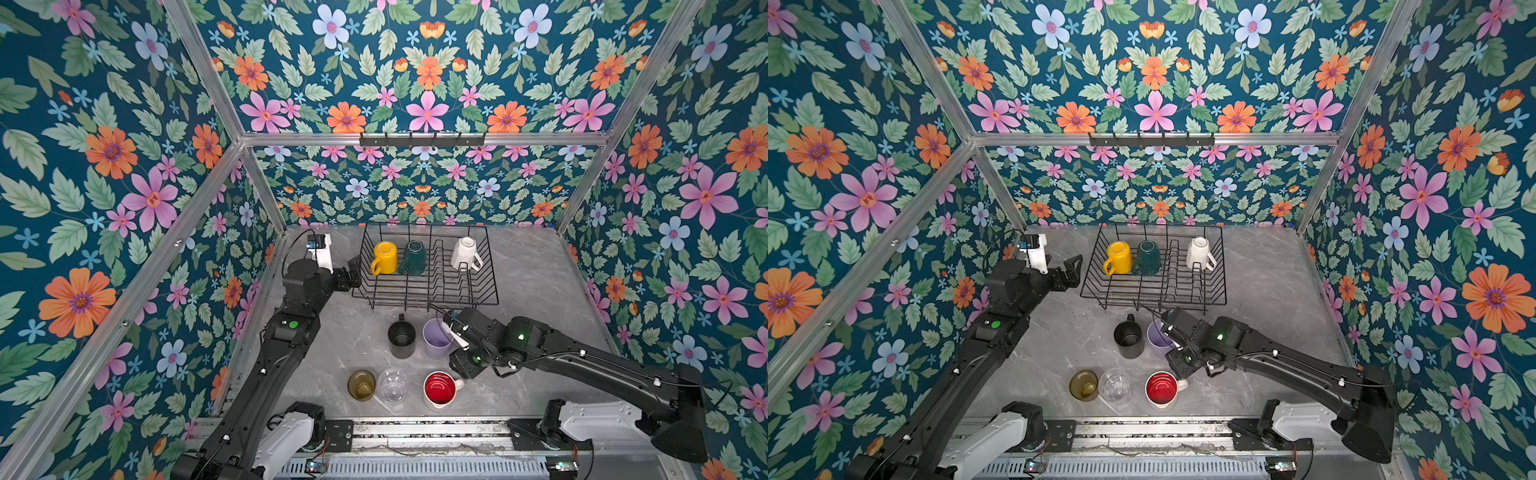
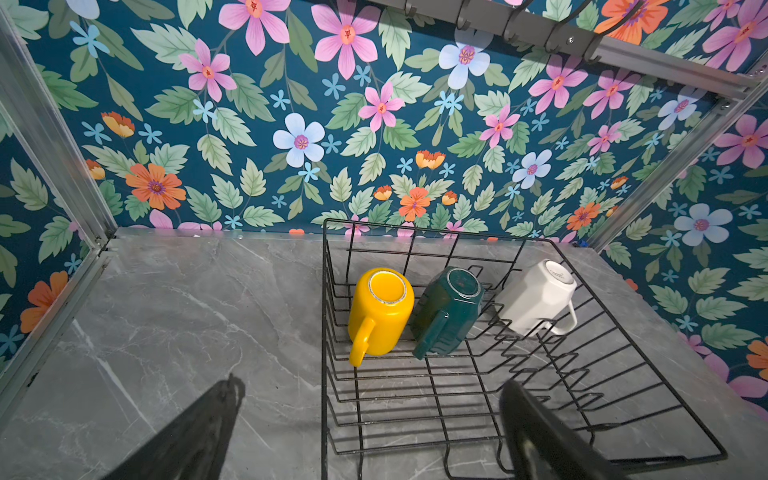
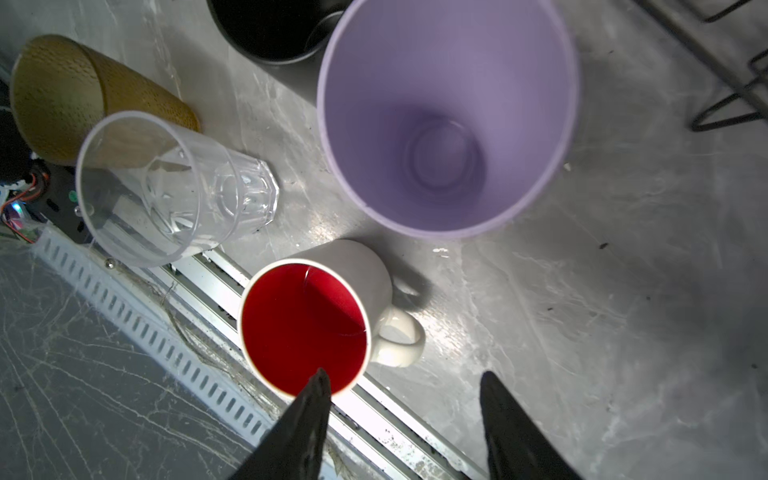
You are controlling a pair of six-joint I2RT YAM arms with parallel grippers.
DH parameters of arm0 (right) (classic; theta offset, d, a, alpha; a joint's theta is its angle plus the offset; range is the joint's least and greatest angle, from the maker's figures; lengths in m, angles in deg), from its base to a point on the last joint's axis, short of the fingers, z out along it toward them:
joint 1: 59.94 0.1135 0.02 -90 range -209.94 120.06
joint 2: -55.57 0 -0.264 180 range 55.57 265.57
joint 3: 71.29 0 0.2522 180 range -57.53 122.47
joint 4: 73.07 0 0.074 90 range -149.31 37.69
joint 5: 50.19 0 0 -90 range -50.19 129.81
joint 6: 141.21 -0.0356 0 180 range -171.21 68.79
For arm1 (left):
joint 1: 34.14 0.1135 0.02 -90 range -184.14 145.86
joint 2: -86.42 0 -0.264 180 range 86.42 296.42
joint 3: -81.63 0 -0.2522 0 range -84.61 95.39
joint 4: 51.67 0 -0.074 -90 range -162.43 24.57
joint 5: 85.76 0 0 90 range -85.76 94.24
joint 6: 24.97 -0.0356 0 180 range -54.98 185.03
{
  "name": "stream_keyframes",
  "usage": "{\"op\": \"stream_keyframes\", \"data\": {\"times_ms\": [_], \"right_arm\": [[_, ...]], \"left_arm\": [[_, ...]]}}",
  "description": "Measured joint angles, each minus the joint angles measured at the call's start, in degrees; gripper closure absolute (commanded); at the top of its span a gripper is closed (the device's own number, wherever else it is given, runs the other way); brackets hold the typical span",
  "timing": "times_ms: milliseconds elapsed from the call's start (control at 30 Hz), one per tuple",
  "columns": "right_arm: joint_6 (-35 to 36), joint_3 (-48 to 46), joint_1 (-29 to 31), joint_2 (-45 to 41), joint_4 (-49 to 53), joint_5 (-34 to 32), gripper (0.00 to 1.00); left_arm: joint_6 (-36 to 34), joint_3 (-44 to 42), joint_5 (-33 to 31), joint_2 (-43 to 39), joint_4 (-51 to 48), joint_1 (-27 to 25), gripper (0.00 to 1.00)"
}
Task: Load the cups into the dish rack
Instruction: 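Move the right gripper down to the red-lined cream mug on the table, then grasp the red-lined mug's rim with the right gripper and lift it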
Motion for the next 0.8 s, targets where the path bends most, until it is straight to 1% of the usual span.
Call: {"op": "stream_keyframes", "data": {"times_ms": [100, 167, 367, 633, 800], "right_arm": [[-0.4, -1.2, 1.4, 2.3, -2.2, 0.0, 0.50], [-0.7, -2.4, 1.8, 3.5, -4.0, 1.4, 0.52], [-1.8, -5.3, 2.8, 5.5, -7.9, 2.8, 0.59], [-1.9, -6.9, 3.5, 8.9, -11.2, 3.4, 0.70], [-1.4, -6.9, 3.7, 10.7, -11.7, 2.9, 0.86]], "left_arm": [[0.0, -0.2, 0.0, -0.2, 0.0, 0.0, 0.00], [0.0, -0.2, 0.0, -0.4, 0.0, 0.0, 0.00], [0.0, -0.2, 0.0, -0.7, 0.0, 0.0, 0.00], [0.0, -0.2, 0.0, -0.8, 0.0, 0.0, 0.00], [0.0, -0.3, 0.0, -0.8, 0.0, 0.0, 0.00]]}}
